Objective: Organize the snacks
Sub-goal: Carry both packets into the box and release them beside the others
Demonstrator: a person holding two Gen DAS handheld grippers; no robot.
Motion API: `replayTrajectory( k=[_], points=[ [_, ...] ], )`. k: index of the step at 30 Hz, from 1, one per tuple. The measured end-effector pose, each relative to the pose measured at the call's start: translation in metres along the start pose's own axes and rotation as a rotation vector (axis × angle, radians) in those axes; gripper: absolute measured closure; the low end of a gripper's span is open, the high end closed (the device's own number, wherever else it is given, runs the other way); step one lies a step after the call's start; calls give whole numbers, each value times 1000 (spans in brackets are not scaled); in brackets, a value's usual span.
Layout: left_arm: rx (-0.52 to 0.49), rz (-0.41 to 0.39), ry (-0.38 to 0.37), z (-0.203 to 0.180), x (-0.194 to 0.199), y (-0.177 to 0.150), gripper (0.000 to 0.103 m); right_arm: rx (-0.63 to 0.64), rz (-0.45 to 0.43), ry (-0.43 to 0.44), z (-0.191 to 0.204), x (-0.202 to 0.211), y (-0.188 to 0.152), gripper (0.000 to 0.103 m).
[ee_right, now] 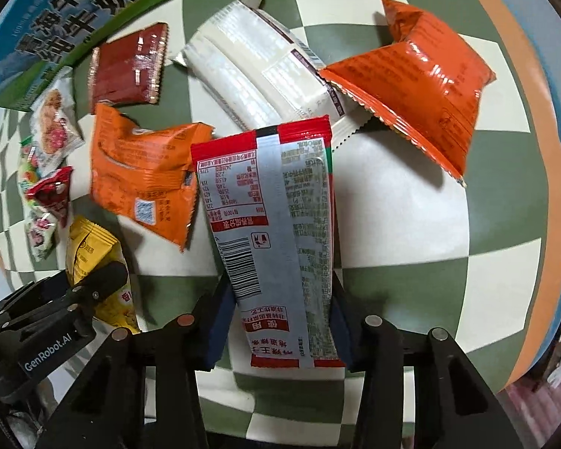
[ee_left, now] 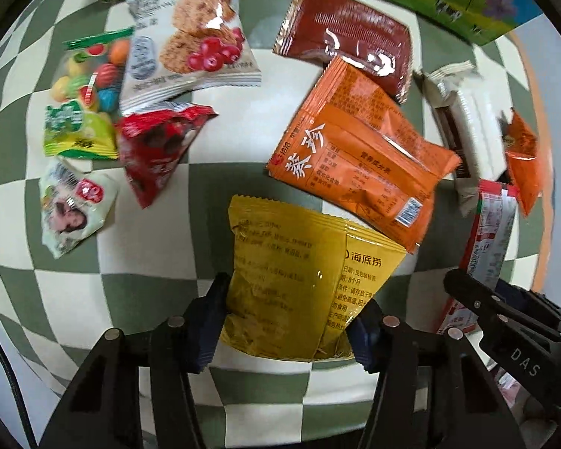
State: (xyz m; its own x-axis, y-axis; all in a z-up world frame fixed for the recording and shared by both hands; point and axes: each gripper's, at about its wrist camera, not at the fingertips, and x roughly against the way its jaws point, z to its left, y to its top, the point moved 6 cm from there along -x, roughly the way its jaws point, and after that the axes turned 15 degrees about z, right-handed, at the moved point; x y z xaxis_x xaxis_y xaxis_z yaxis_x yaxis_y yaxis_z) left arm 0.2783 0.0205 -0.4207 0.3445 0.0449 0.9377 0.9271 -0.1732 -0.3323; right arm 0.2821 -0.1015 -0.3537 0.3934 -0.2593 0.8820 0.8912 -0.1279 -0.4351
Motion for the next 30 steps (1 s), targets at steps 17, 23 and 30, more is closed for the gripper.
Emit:
replayTrajectory(
  k=[17, 23, 30],
  points=[
    [-14, -277, -142, 0, 207, 47, 49, 109, -223, 274, 25, 204, 25, 55],
    [63, -333, -63, 32, 255, 124, 49, 120, -312, 218, 58, 260, 115, 55],
    [130, -262, 47, 72, 249, 224, 49, 87, -287, 97, 83, 266, 224, 55]
  ],
)
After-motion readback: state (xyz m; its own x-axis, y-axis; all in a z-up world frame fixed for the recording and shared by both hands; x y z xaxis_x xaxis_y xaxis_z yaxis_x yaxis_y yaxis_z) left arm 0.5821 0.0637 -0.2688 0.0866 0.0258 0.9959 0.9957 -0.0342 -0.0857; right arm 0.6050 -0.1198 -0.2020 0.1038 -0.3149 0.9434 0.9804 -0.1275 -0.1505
